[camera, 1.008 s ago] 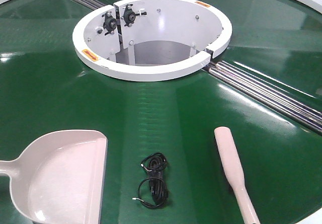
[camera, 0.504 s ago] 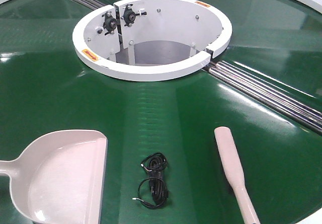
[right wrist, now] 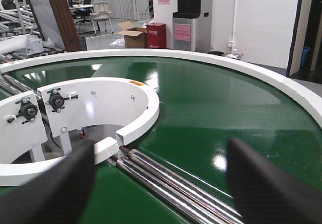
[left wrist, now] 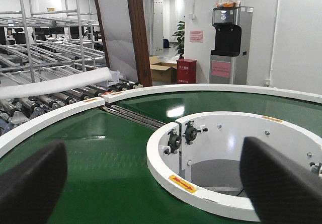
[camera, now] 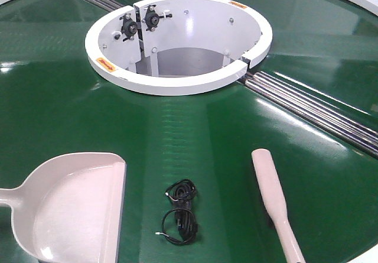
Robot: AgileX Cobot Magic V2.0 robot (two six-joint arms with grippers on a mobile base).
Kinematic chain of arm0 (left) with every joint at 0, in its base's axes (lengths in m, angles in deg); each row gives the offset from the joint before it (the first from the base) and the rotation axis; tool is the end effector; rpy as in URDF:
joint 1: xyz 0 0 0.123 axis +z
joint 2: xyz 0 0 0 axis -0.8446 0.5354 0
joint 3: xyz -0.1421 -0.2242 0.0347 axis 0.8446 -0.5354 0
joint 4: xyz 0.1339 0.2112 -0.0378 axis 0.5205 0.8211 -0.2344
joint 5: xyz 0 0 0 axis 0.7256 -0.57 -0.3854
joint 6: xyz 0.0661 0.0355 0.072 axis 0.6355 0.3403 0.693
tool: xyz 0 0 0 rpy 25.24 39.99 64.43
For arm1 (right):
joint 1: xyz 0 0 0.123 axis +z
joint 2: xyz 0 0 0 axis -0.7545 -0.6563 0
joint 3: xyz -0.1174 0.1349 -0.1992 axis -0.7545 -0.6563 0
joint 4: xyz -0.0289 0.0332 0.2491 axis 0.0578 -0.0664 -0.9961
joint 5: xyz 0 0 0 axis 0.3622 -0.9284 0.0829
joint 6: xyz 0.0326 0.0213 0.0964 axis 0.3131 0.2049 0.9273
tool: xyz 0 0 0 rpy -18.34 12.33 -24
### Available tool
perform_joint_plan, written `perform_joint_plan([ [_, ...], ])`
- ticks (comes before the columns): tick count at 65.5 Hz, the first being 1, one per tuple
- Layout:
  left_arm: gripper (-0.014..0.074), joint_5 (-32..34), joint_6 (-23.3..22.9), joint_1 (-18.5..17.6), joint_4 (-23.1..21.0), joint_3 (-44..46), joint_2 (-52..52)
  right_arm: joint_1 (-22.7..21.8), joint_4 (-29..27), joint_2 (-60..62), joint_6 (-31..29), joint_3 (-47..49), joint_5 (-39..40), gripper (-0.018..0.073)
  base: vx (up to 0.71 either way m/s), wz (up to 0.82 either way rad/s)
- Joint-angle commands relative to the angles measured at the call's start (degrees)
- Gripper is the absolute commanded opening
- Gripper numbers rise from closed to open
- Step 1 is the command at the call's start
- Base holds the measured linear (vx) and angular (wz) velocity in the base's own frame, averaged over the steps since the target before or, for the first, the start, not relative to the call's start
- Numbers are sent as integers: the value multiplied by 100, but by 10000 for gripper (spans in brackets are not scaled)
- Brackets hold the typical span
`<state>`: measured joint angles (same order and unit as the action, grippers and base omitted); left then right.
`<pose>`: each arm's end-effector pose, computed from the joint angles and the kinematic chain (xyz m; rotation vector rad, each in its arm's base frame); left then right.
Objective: Clean and inspect green conveyor with broom and dustpan
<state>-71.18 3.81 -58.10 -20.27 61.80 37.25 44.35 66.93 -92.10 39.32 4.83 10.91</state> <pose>0.1567 -0.0005 0.3865 0.0202 1.5144 0.0197 0.1574 -0.0115 0.3567 0.0607 1.6479 -0.0476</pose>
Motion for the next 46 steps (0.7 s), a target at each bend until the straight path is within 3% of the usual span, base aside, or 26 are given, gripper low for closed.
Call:
perform_joint_plan([
  [1,710,394,-3,-33,-21,203,12,-8,17,-27,2,191,460,705,0,0],
  [14,650,394,-3,-33,-21,203,12,-8,-313,-27,22,191,229,713,0,0],
  [20,619,394,-3,-33,-21,203,20,124,-603,-82,-548,208,-233,698,0,0],
  [25,597,394,-3,-33,-21,203,27,509,-990,-243,-1341,323,-670,683,0,0],
  [30,580,394,-3,-33,-21,203,60,926,-1394,-553,-1745,485,-918,670,0,0],
  [39,578,394,-3,-33,-16,203,85,1537,-1573,-1423,-1627,831,-1148,643,0,0],
  [46,578,382,-3,-33,-16,203,85,1658,-1498,-2227,-1425,1215,-1582,630,0,0],
])
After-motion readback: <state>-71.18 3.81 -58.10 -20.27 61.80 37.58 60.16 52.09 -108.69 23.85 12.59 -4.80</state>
